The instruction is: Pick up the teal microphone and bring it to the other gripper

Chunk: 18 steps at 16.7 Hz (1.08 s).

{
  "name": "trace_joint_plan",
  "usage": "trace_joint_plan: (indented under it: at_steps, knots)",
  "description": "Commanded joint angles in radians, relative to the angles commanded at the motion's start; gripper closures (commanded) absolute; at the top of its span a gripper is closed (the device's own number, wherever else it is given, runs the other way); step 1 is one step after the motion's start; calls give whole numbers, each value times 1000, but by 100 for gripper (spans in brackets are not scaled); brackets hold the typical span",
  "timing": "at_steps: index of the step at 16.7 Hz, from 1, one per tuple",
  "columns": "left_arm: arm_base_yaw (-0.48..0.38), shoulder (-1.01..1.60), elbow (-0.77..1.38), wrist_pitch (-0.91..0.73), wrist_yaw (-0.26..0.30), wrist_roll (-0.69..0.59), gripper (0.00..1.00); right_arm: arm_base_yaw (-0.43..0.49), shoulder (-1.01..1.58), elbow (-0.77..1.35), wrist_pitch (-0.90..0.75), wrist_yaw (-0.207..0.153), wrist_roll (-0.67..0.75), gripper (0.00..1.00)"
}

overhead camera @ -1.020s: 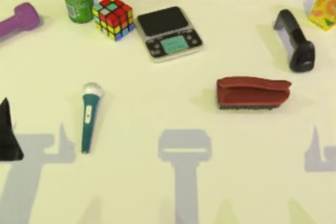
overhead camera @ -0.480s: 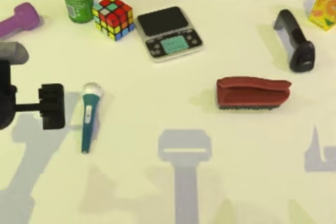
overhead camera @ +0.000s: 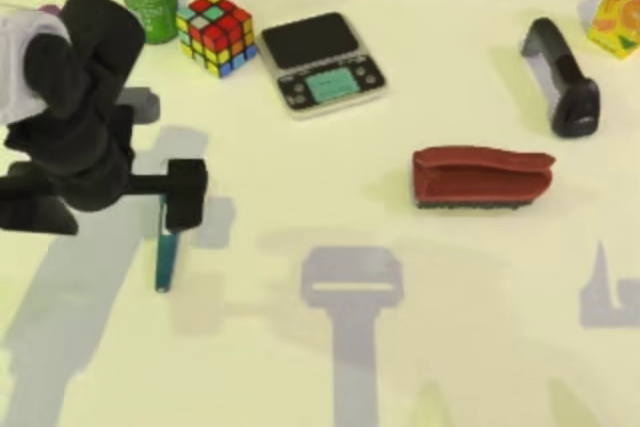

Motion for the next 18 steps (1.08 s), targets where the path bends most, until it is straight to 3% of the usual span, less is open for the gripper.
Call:
trace_joint_plan:
  at_steps: [11, 18]
  knots:
    - [-18, 120, 79, -32, -1, -18, 0, 0, 0, 0, 0, 0, 0, 0]
    - [-14, 297, -16, 247, 1, -10, 0, 0, 0, 0, 0, 0, 0, 0]
